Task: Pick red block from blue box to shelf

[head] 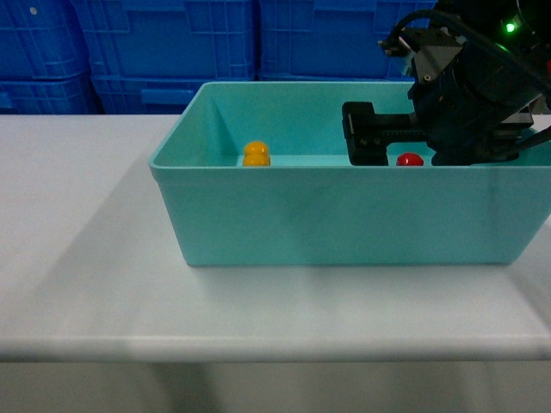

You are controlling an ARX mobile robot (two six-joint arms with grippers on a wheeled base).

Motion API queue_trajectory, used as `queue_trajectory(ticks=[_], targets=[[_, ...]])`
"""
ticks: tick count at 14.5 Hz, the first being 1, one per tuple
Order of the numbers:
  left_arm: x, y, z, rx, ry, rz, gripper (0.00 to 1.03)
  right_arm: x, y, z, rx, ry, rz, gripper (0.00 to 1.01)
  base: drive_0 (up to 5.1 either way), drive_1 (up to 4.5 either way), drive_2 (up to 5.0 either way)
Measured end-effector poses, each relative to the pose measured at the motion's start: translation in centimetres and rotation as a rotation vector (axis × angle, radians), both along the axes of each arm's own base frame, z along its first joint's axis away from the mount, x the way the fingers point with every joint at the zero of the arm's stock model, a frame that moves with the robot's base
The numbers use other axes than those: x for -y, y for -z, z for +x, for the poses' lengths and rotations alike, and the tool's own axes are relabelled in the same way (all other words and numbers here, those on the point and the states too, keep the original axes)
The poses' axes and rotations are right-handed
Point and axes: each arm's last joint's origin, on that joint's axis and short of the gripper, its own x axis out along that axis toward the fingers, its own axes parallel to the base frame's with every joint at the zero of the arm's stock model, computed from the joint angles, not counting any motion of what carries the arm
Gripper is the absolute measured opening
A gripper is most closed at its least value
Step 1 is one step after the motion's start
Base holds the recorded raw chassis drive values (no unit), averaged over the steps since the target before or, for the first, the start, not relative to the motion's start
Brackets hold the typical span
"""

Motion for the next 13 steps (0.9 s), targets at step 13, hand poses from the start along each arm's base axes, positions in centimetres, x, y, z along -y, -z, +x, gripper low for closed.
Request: queue_trajectory(ticks=[13], targets=[[0.0, 0.0, 0.0, 0.0, 0.0, 0.0, 0.98, -1.4, 3.6, 2.0, 0.011, -0.012, -0.06, 0.98, 0.0, 0.0, 0.0]])
